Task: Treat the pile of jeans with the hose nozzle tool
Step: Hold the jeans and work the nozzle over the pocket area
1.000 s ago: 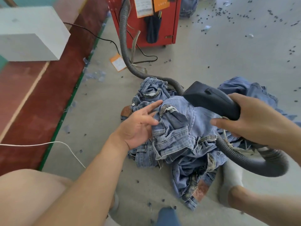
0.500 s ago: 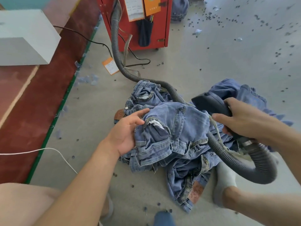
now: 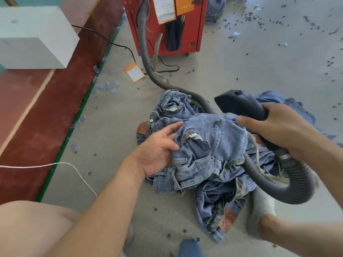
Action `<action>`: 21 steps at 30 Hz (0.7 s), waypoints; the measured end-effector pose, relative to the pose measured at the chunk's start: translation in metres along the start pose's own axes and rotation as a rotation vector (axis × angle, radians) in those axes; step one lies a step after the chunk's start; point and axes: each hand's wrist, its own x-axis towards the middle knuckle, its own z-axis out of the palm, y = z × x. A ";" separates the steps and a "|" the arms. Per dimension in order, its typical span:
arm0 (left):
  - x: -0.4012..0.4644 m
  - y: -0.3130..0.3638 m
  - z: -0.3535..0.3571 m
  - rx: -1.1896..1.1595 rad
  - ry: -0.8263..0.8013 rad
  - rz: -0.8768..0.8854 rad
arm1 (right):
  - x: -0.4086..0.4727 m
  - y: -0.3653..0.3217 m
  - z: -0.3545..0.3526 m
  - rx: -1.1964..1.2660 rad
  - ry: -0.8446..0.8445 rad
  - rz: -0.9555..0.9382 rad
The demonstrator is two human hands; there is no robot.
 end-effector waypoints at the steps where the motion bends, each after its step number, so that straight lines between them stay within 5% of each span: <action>1: 0.001 0.000 0.000 -0.004 0.006 0.000 | -0.004 -0.002 -0.003 0.039 -0.049 0.023; 5: 0.006 0.005 -0.002 0.110 0.108 0.008 | 0.001 -0.009 -0.013 -0.198 -0.099 -0.033; 9: 0.012 -0.012 -0.025 0.496 0.762 0.038 | 0.045 -0.007 -0.054 -0.512 0.202 -0.208; 11: 0.011 -0.036 -0.037 0.444 1.018 -0.153 | 0.071 -0.003 -0.083 -0.641 0.331 -0.316; 13: 0.010 -0.056 -0.041 -0.050 0.860 -0.488 | 0.085 -0.005 -0.100 -0.606 0.369 -0.405; 15: 0.014 -0.071 -0.043 -0.453 0.643 -0.575 | 0.083 -0.009 -0.095 -0.537 0.335 -0.466; 21: 0.026 -0.068 -0.052 -0.540 0.836 -0.300 | 0.064 0.010 -0.018 -0.635 -0.118 -0.292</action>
